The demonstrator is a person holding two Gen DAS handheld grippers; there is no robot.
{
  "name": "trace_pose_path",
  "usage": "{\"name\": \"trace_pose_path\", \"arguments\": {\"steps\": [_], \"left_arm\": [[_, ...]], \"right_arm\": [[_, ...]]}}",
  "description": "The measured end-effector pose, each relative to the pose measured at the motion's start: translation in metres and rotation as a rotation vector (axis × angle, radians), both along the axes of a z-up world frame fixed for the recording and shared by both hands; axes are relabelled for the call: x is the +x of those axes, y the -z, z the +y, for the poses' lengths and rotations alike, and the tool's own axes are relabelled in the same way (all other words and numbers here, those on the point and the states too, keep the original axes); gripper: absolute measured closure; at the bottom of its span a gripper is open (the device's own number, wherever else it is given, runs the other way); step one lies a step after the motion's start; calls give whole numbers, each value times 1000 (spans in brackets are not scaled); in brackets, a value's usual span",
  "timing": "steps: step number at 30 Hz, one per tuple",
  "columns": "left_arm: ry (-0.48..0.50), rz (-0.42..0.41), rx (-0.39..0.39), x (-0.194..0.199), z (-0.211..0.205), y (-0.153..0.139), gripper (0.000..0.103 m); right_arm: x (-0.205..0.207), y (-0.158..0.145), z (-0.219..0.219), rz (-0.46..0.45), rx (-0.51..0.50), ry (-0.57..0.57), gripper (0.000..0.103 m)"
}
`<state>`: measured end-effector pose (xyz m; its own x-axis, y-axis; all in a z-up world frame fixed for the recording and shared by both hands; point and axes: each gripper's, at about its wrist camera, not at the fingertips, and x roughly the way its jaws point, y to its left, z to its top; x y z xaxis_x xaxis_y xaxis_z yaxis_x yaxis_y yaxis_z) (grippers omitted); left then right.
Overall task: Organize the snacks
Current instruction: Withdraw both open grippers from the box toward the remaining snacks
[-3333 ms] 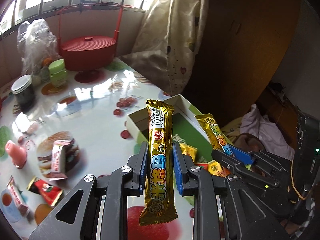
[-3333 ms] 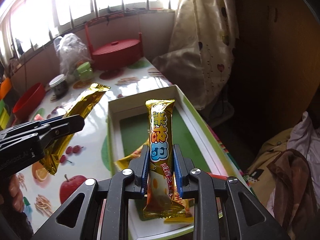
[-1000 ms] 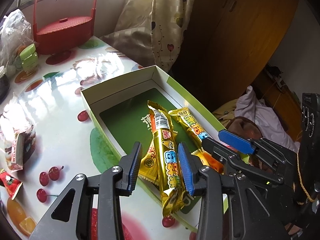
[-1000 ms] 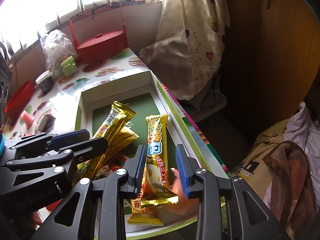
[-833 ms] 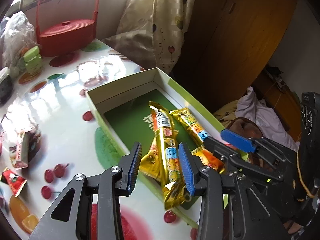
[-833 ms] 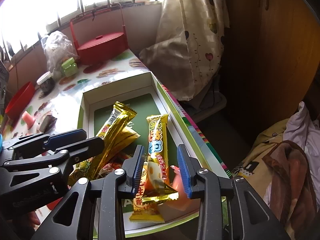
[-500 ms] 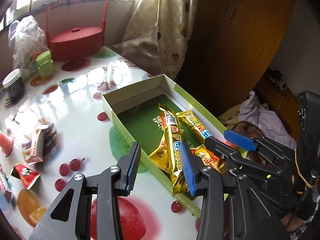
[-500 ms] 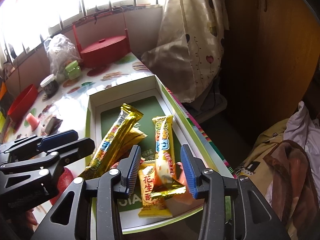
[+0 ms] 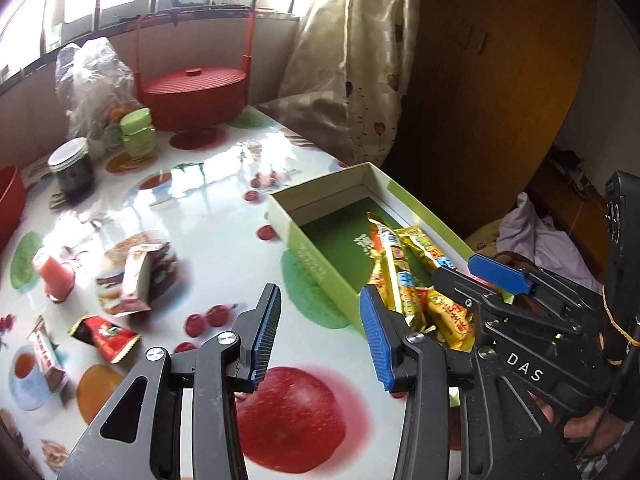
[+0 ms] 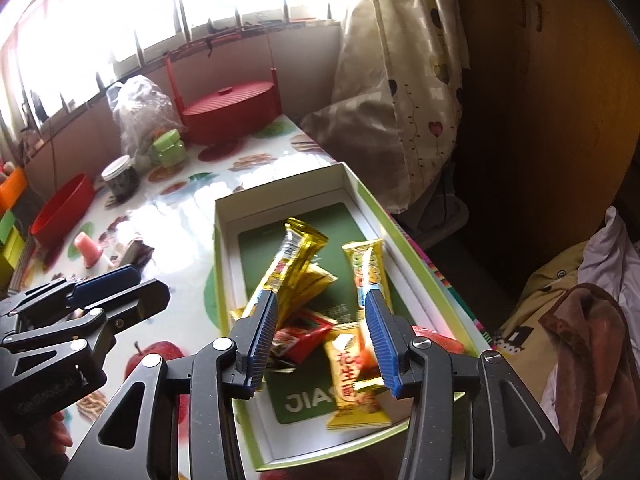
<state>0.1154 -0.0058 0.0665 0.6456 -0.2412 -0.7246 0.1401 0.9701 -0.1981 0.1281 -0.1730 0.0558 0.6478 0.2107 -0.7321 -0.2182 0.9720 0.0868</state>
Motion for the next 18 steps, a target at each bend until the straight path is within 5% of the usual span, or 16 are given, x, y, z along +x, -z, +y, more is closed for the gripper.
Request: {"name": "trace_pose_path", "arguments": {"steps": [18], "left_arm": [[-118, -62, 63, -27, 47, -8, 60]], "right_arm": [[-4, -3, 42, -8, 33, -65, 52]]}}
